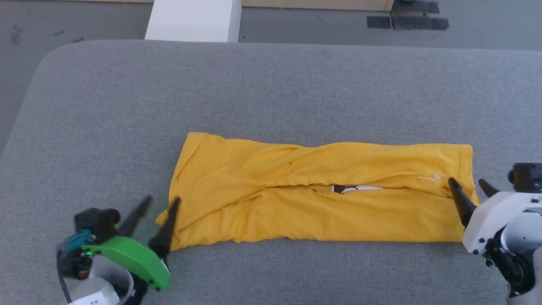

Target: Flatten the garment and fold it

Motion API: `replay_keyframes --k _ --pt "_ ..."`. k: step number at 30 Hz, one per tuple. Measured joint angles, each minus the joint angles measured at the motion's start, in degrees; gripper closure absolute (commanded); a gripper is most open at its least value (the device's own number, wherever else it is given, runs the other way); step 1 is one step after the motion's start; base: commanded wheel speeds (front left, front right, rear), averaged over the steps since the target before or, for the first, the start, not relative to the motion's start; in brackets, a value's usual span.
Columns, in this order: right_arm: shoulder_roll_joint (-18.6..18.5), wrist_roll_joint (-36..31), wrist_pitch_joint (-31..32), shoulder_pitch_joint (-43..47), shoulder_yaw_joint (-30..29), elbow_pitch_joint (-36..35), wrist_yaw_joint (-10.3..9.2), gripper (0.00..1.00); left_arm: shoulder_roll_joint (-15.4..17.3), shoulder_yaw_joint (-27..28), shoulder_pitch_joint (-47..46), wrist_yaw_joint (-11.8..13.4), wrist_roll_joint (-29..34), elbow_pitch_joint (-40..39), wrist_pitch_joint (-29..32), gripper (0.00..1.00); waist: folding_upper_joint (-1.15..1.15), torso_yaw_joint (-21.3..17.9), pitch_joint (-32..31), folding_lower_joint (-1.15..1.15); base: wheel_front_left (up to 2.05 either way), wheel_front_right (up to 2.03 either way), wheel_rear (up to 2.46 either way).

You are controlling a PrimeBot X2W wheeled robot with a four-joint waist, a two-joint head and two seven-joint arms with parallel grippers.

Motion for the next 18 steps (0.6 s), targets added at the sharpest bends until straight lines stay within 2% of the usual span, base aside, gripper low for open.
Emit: replay_keyframes --k 2,6,12,18 --pt "1.11 0.21 -2.48 0.65 -1.19 -1.57 0.00 0.00 -1.15 1.60 -0.99 1.88 1.67 0.57 -2.70 0.00 0.00 0.09 -0.62 0.00 0.00 0.00 0.00" --pt "3.67 0.21 -6.89 1.18 -3.45 -3.10 0.00 0.00 -4.30 4.92 -3.61 3.77 5.66 1.47 -4.63 0.00 0.00 0.12 -1.39 0.00 0.00 0.00 0.00" --pt "5.94 -0.89 -11.28 1.20 -6.78 -2.53 0.00 0.00 -9.72 12.72 -8.01 3.91 16.06 1.89 -4.82 0.00 0.00 0.22 -1.33 0.00 0.00 0.00 0.00" --pt "7.48 -1.99 -10.45 -1.59 -11.56 1.99 0.00 0.00 -14.57 19.52 -8.44 2.16 24.76 3.69 -4.89 0.00 0.00 -0.65 -1.33 0.00 0.00 0.00 0.00"
